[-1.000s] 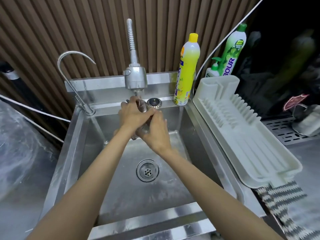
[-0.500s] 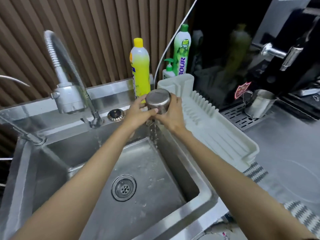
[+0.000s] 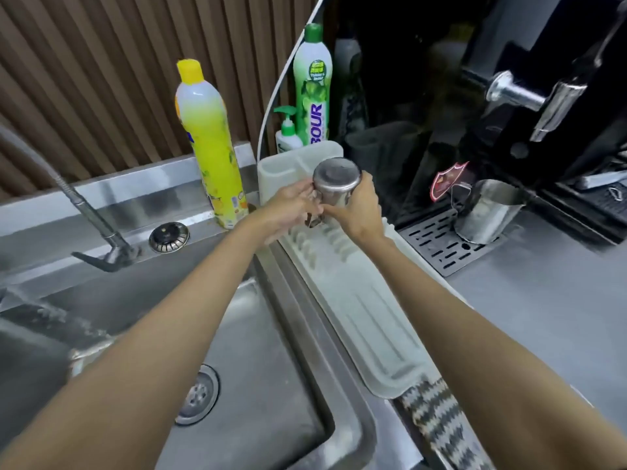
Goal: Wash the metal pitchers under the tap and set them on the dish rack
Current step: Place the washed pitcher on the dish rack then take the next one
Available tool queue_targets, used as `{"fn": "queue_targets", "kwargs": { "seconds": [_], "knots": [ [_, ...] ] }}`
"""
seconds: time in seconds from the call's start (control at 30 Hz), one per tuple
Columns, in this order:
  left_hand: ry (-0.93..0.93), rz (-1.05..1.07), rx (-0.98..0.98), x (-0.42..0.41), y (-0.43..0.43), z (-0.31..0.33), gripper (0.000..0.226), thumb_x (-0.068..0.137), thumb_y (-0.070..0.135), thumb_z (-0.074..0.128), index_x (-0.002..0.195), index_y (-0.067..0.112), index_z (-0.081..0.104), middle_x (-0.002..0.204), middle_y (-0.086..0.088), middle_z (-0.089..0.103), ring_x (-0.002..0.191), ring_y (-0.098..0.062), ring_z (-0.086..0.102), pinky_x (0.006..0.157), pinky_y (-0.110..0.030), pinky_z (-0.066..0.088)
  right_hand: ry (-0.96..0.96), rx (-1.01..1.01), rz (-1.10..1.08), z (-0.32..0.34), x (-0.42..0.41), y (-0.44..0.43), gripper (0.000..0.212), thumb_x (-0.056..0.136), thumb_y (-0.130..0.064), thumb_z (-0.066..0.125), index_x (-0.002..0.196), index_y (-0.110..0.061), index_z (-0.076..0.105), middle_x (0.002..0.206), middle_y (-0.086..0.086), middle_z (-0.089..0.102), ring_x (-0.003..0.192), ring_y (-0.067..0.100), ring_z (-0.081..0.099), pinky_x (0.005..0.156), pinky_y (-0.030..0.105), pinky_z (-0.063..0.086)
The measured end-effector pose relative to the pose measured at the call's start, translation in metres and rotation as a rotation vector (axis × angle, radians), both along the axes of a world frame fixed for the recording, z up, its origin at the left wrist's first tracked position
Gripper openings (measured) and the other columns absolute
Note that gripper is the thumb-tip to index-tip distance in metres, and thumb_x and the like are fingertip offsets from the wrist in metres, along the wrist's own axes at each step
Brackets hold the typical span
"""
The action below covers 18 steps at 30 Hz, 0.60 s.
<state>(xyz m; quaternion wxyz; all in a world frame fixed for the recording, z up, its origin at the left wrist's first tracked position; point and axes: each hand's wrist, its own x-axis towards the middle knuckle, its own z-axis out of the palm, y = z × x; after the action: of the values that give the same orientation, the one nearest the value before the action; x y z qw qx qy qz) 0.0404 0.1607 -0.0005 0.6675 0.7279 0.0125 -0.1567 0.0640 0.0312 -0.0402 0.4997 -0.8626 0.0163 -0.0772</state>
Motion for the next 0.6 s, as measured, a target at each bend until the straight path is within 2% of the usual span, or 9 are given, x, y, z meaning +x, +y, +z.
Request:
{"fn": "queue_targets", "kwargs": {
  "seconds": [0.1, 0.17, 0.23, 0.33, 0.5, 0.6],
  "knots": [
    [-0.01, 0.019, 0.027, 0.015, -0.014, -0.013, 0.072, 0.085, -0.017, 0.044, 0.147, 0.012, 0.022, 0.153, -0.003, 0.026, 0.137, -0.009, 0.029, 0.096, -0.018, 0.036, 0.037, 0.003, 0.048, -0.013, 0.018, -0.008, 0.084, 0.065, -0.024, 0.084, 0.13, -0.007, 0.034, 0.133, 0.008, 0.045, 0.118, 0.022, 0.05, 0.089, 0.024, 0.037],
    [-0.033, 0.006, 0.11, 0.021, -0.018, -0.021, 0.076, 0.084, -0.018, 0.043, 0.148, 0.013, 0.016, 0.154, -0.003, 0.023, 0.139, -0.008, 0.025, 0.094, -0.013, 0.034, 0.065, -0.013, 0.078, -0.02, 0.025, -0.01, 0.084, 0.066, -0.023, 0.084, 0.131, -0.006, 0.033, 0.132, 0.009, 0.047, 0.12, 0.023, 0.049, 0.089, 0.024, 0.036],
    [-0.039, -0.058, 0.218, 0.029, -0.018, -0.032, 0.084, 0.084, -0.016, 0.046, 0.149, 0.02, 0.007, 0.154, 0.0, 0.021, 0.132, -0.001, 0.024, 0.088, -0.009, 0.035, 0.087, -0.031, 0.079, -0.026, 0.032, -0.014, 0.084, 0.067, -0.022, 0.083, 0.132, -0.008, 0.033, 0.13, 0.008, 0.052, 0.118, 0.024, 0.052, 0.088, 0.024, 0.037],
    [-0.029, -0.091, 0.345, 0.037, -0.016, -0.046, 0.093, 0.083, -0.009, 0.053, 0.148, 0.029, -0.002, 0.154, 0.003, 0.021, 0.135, -0.003, 0.023, 0.097, -0.017, 0.029, 0.095, -0.067, 0.066, -0.032, 0.042, -0.018, 0.09, 0.066, -0.029, 0.084, 0.136, -0.008, 0.032, 0.127, 0.009, 0.058, 0.115, 0.026, 0.056, 0.087, 0.027, 0.041],
    [-0.111, -0.021, 0.546, 0.038, -0.022, -0.053, 0.087, 0.086, 0.003, 0.054, 0.148, 0.027, -0.002, 0.153, 0.0, 0.026, 0.14, -0.016, 0.027, 0.095, -0.015, 0.028, 0.096, -0.19, 0.048, -0.039, 0.042, -0.014, 0.089, 0.065, -0.041, 0.082, 0.132, -0.006, 0.035, 0.126, 0.013, 0.057, 0.116, 0.032, 0.055, 0.091, 0.039, 0.045],
    [-0.188, -0.001, 0.631, 0.034, -0.024, -0.057, 0.08, 0.087, 0.006, 0.053, 0.148, 0.023, 0.004, 0.15, -0.001, 0.033, 0.136, -0.021, 0.034, 0.085, -0.009, 0.026, 0.093, -0.237, 0.088, -0.04, 0.04, -0.013, 0.099, 0.064, -0.044, 0.081, 0.138, -0.007, 0.028, 0.13, 0.014, 0.055, 0.119, 0.031, 0.052, 0.093, 0.04, 0.043]
  ]
}}
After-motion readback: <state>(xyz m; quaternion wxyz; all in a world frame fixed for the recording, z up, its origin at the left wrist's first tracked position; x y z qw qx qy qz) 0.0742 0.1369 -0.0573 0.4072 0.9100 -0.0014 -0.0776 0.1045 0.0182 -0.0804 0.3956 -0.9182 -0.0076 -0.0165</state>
